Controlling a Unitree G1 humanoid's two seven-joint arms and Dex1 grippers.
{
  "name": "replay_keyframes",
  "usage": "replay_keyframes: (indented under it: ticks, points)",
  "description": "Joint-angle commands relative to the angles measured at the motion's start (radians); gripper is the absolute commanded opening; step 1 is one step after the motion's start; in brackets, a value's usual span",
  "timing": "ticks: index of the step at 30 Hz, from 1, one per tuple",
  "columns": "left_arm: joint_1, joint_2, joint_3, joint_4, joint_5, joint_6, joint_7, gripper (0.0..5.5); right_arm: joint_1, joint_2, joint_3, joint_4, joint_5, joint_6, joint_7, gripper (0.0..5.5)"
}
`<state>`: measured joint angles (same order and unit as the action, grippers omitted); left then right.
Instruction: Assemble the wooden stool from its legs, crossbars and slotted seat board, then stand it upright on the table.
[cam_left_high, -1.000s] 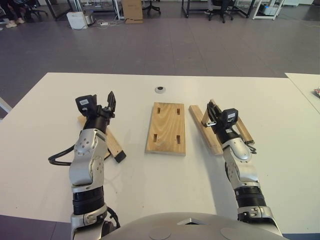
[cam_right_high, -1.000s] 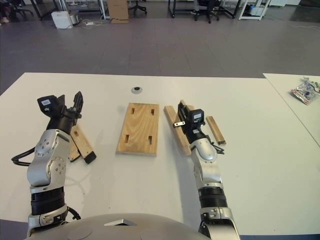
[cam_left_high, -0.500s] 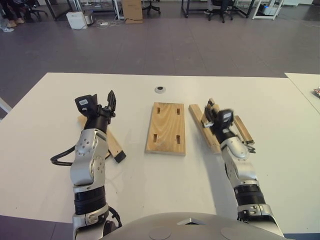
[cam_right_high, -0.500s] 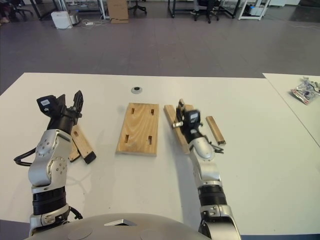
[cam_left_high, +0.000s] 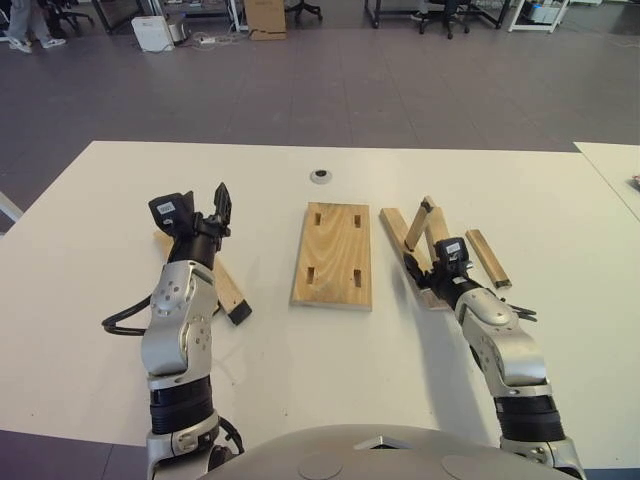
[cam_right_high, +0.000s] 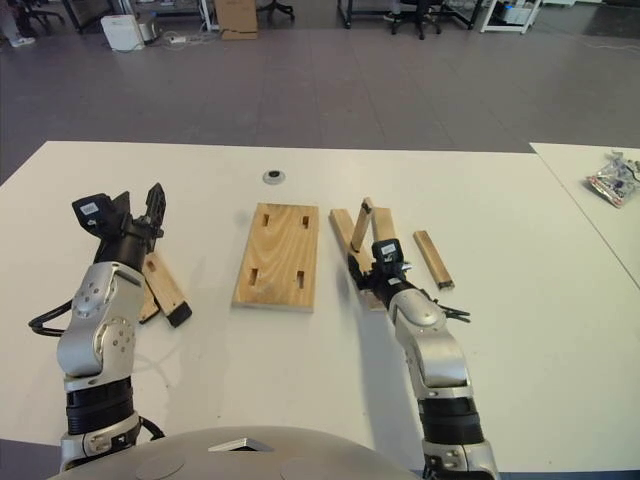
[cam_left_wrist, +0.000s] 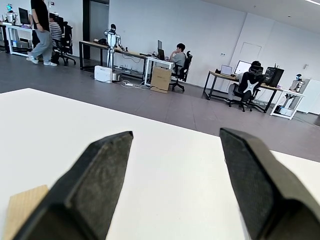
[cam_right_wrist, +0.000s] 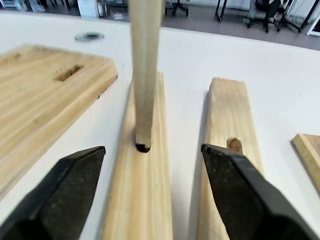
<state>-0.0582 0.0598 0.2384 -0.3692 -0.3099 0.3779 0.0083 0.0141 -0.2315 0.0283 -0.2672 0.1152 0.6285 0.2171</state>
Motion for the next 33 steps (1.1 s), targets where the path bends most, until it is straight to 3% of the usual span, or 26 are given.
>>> replay_keyframes:
  ticks: [1, 11, 18, 23, 29, 31, 33]
  points:
    - [0.022, -0.016, -0.007, -0.034, 0.004, -0.003, 0.017, 3.18, -0.003, -0.03, 0.009, -0.083, 0.019, 0.148, 0.019, 3.54]
    - [0.03, -0.035, -0.013, -0.046, 0.008, -0.007, 0.028, 3.18, -0.003, -0.069, 0.013, -0.057, 0.04, 0.377, 0.041, 3.54]
    - [0.014, 0.021, -0.041, -0.025, 0.083, -0.022, 0.019, 3.18, 0.02, -0.099, 0.053, -0.035, 0.019, 0.354, 0.047, 2.28]
    - [-0.027, 0.103, -0.07, 0.009, 0.149, -0.021, -0.023, 3.18, -0.011, -0.049, 0.033, 0.008, 0.009, 0.26, 0.0, 2.09]
    - [-0.102, 0.287, 0.041, -0.038, -0.21, 0.072, -0.395, 3.18, -0.329, -0.046, -0.151, 0.08, 0.137, 0.021, 0.075, 2.08]
    - [-0.185, 0.362, 0.056, -0.005, -0.313, 0.124, -0.504, 3.18, -0.441, -0.027, -0.185, 0.057, 0.259, 0.048, 0.15, 2.08]
    - [-0.29, 0.403, 0.08, 0.05, -0.423, 0.182, -0.566, 3.52, -0.522, -0.006, -0.201, 0.007, 0.424, 0.128, 0.228, 2.08]
